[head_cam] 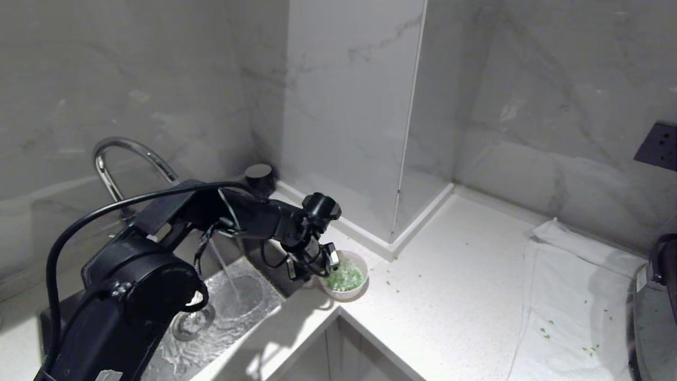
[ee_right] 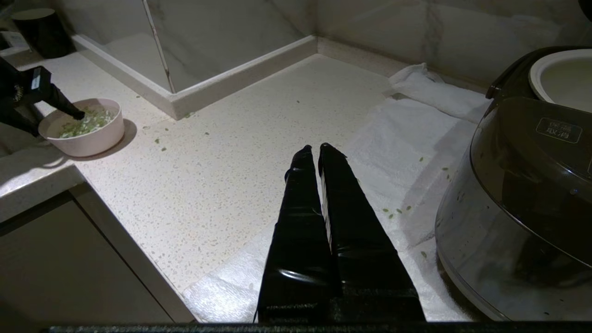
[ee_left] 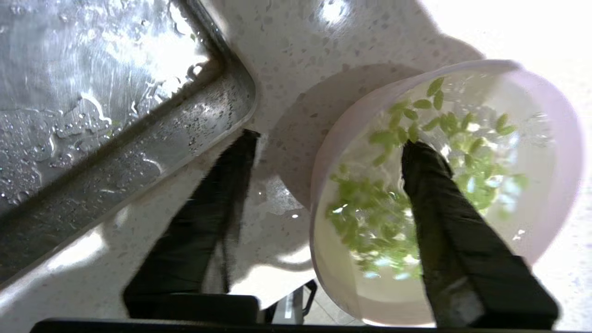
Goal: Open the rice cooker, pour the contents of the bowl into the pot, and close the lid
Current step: Place the bowl on the table, then turn off the tap
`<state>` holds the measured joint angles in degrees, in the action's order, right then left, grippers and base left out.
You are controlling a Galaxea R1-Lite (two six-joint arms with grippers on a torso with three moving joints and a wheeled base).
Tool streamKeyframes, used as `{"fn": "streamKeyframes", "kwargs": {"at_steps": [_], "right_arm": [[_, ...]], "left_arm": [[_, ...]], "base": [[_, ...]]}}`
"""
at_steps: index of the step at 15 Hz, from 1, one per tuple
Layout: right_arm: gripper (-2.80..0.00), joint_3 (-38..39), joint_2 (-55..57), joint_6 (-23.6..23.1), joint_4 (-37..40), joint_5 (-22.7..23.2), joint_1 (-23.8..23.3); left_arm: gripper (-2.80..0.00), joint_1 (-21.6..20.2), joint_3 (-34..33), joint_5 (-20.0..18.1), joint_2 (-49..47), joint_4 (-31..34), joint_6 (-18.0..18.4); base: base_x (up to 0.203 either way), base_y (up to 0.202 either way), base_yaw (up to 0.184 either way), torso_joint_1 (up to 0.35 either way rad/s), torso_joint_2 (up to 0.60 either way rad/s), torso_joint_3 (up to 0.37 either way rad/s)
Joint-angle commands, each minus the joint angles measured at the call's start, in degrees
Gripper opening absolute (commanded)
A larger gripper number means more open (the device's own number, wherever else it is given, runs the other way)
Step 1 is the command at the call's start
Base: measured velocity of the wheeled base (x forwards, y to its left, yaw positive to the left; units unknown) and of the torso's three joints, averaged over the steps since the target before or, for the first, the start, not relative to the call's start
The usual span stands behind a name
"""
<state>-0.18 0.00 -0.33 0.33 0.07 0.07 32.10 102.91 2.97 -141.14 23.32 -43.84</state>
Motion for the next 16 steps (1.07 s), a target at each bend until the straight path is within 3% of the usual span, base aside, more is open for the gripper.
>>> {"fn": "streamKeyframes", "kwargs": {"at_steps": [1, 8, 13, 16], "right_arm": [[-2.8, 0.0, 0.0, 0.0, 0.0, 0.0, 0.0], [-2.8, 0.0, 0.0, 0.0, 0.0, 0.0, 0.0], [-2.8, 0.0, 0.0, 0.0, 0.0, 0.0, 0.0], [-2.8, 0.0, 0.0, 0.0, 0.0, 0.0, 0.0]], "left_arm": [[0.0, -0.3, -0.7, 0.1, 2.2, 0.4, -0.3], [0.0, -4.2, -2.1, 0.0, 9.6, 7.7, -0.3], [0.0, -8.8, -10.3, -0.1, 19.1, 8.3, 0.2], [0.0, -11.9, -18.9, -0.3, 26.4, 7.1, 0.9]], "base": [[0.0, 0.0, 0.0, 0.0, 0.0, 0.0], [0.0, 0.0, 0.0, 0.0, 0.0, 0.0], [0.0, 0.0, 0.0, 0.0, 0.0, 0.0], [0.0, 0.0, 0.0, 0.0, 0.0, 0.0]]}}
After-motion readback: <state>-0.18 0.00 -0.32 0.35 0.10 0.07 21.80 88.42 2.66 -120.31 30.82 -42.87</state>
